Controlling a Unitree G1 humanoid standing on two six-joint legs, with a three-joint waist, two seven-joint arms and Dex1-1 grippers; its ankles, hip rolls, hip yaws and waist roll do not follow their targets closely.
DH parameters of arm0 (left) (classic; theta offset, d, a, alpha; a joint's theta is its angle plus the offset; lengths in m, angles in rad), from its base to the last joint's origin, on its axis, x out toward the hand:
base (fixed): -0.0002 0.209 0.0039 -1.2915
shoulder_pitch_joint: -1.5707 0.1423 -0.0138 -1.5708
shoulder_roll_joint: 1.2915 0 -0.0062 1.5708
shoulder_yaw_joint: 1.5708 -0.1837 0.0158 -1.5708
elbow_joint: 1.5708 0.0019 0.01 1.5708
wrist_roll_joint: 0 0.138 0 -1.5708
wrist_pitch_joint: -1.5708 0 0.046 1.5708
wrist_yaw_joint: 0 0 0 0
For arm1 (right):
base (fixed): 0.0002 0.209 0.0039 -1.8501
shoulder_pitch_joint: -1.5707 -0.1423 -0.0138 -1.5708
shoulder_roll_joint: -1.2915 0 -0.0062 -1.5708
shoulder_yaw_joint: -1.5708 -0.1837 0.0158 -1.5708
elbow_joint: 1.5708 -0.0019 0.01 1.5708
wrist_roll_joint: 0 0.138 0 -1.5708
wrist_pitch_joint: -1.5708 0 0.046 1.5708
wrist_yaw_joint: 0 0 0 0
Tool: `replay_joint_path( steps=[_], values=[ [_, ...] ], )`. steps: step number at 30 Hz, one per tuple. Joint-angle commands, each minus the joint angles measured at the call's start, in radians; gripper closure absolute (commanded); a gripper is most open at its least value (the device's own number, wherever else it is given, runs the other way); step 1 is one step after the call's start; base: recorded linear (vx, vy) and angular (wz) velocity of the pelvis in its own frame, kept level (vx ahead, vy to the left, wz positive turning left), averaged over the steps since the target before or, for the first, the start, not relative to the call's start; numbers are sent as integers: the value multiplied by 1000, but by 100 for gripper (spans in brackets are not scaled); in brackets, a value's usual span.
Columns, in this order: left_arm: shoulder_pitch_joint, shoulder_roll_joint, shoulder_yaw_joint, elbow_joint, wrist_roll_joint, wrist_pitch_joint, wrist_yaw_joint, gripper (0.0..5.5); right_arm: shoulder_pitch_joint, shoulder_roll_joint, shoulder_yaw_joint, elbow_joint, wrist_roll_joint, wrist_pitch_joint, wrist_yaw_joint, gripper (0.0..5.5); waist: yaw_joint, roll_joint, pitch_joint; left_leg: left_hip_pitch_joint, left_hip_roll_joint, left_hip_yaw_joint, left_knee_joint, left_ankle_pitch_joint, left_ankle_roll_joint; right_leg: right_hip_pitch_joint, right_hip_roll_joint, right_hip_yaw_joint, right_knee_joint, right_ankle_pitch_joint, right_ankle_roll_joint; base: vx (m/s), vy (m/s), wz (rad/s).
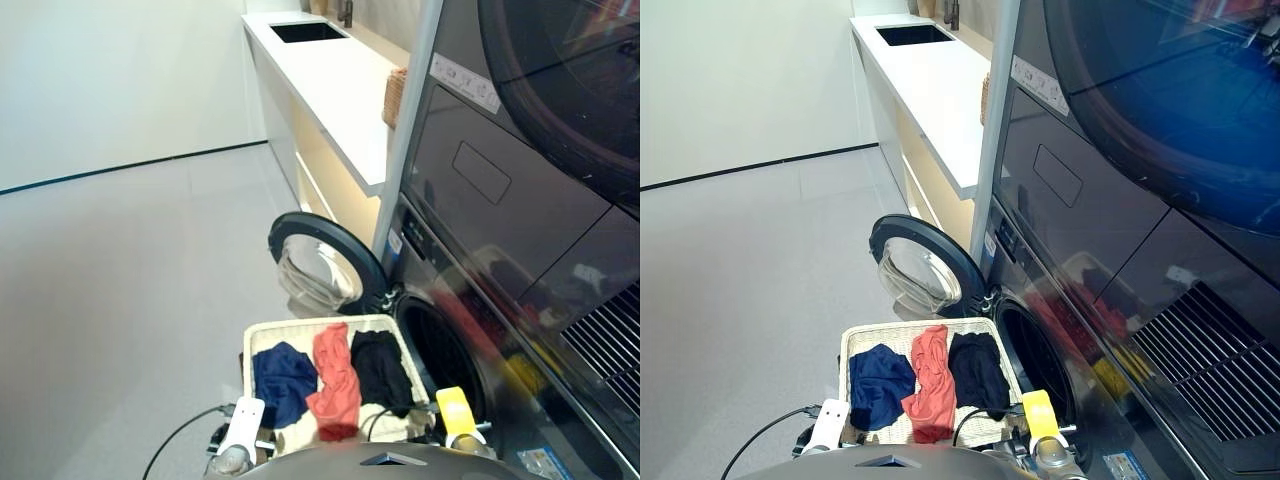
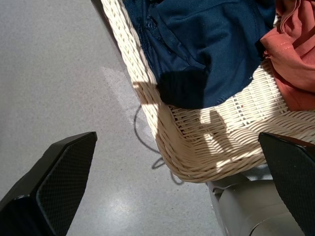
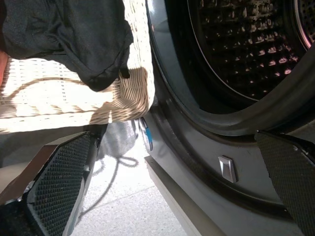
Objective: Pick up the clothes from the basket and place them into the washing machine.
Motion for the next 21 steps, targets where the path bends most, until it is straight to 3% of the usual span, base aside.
replay_joint_path(
  steps=[1, 11, 21],
  values=[
    [-75, -19, -2, 44, 12, -30, -10, 0, -69, 3, 20, 42, -11, -32, 2, 0, -18, -20, -5, -40, -31, 28, -2, 18, -11, 40, -7, -18, 28, -60, 62, 0, 0, 0],
    [-72, -25, 22, 60, -9, -22, 6, 0, -64, 6, 15, 41, -3, -30, -1, 0, -17, -19, -6, -37, -30, 29, -2, 18, -11, 43, -7, -18, 28, -62, 62, 0, 0, 0],
    [-91, -23, 1, 41, 5, -25, 9, 0, -68, 7, 31, 23, -4, -34, -1, 0, -24, -19, -5, -42, -29, 31, -2, 17, -12, 37, -6, -14, 23, -59, 63, 0, 0, 0]
  ],
)
